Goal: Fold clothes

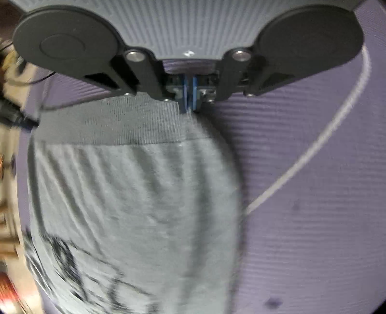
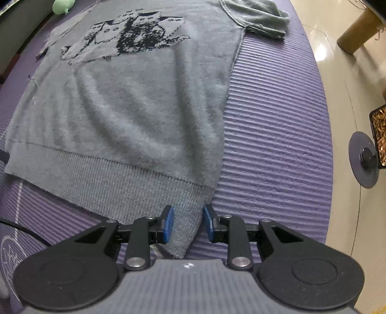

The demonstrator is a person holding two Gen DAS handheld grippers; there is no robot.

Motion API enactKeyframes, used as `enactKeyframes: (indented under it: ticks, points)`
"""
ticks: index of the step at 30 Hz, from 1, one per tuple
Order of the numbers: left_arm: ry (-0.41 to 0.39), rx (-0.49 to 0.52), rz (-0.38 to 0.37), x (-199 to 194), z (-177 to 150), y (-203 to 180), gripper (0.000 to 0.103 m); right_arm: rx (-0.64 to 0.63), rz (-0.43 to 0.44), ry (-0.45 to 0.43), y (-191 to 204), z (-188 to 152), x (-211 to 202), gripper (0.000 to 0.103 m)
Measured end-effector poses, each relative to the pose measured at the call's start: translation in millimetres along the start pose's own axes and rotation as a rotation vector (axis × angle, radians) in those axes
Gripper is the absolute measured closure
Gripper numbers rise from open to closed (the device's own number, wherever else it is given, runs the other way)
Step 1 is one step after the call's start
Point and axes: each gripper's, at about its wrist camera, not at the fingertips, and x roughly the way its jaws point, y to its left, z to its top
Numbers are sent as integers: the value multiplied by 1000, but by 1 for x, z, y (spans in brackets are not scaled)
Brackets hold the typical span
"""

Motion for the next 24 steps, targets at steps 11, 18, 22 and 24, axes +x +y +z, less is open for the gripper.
enactKeyframes:
  ticks: [11, 18, 22, 24]
  points:
    - [-90, -76, -118, -14, 10, 5, 33, 6, 2, -7, -3, 3, -3, 76]
    - [-46, -100, -188, -3, 15, 1, 41, 8, 4, -6, -6, 8, -5, 76]
    - [-12, -134, -205, 10, 23, -6, 43, 8, 9, -6, -6, 11, -5, 76]
    - [-4, -152, -206, 12, 25, -6, 48, 10, 10, -7, -6, 12, -5, 76]
